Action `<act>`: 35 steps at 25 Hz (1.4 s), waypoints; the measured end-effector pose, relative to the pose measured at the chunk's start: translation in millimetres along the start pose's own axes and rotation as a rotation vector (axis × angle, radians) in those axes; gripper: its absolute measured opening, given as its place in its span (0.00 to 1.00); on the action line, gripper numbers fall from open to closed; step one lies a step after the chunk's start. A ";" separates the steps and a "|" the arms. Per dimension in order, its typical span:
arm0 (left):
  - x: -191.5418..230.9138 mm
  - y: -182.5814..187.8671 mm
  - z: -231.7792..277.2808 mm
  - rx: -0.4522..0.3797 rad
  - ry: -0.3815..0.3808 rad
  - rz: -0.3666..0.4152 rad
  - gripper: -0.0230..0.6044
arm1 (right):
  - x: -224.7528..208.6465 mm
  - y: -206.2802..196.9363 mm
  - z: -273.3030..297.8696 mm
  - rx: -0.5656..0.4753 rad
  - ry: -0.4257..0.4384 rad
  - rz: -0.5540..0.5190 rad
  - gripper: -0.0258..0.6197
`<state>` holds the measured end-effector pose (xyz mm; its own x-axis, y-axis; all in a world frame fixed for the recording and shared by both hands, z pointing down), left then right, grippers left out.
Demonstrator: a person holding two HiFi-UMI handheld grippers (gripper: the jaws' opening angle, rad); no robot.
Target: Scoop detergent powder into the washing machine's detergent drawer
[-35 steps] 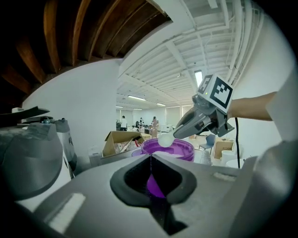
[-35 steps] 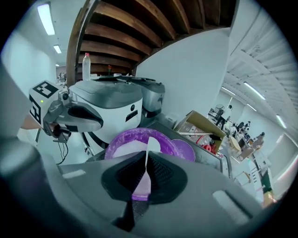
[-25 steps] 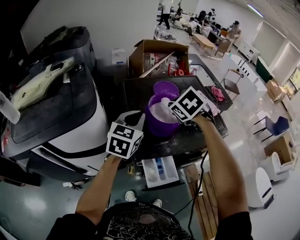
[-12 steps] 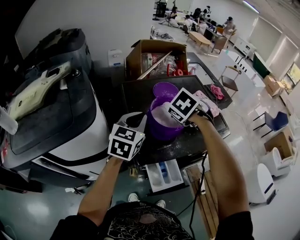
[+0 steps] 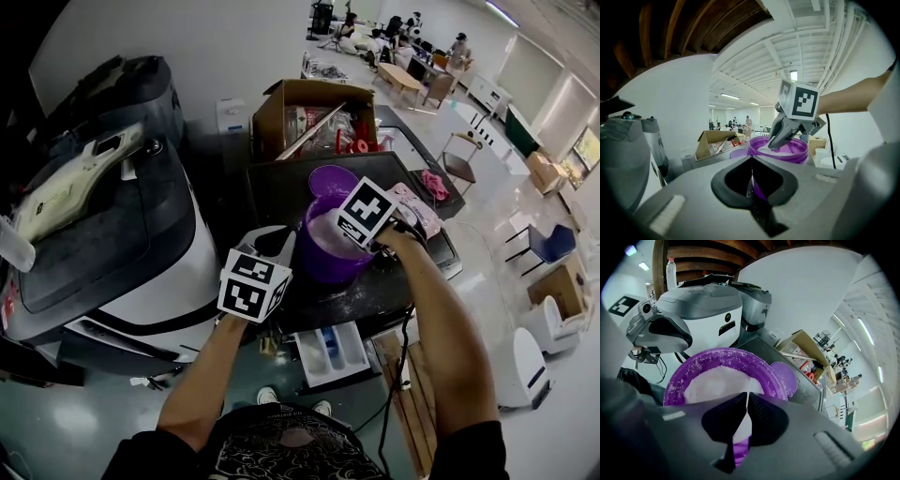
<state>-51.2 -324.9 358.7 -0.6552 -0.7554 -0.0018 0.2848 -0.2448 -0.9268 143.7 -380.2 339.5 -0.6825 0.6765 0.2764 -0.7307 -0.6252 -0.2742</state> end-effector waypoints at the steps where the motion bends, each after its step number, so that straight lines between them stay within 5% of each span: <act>1: -0.4 -0.2 0.4 0.001 -0.003 0.000 0.04 | 0.2 0.1 0.6 0.000 0.002 0.001 0.09; 35: -7.8 -4.7 8.0 0.026 -0.004 0.001 0.04 | 1.6 13.1 16.1 0.118 0.046 -0.052 0.09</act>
<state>-41.9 -322.8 366.1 -0.6523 -0.7579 -0.0011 0.3038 -0.2601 -0.9166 132.8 -393.6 351.1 -0.6448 0.7243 0.2443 -0.7630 -0.6288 -0.1497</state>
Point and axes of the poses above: the fingertips, and each gripper's own axes: z forward along the fingers, x to its left, y out of its top, the point moved 10 cm from there along -z, backward along the fingers, and after that the axes turned 4 degrees about x, right-handed, at the moved point
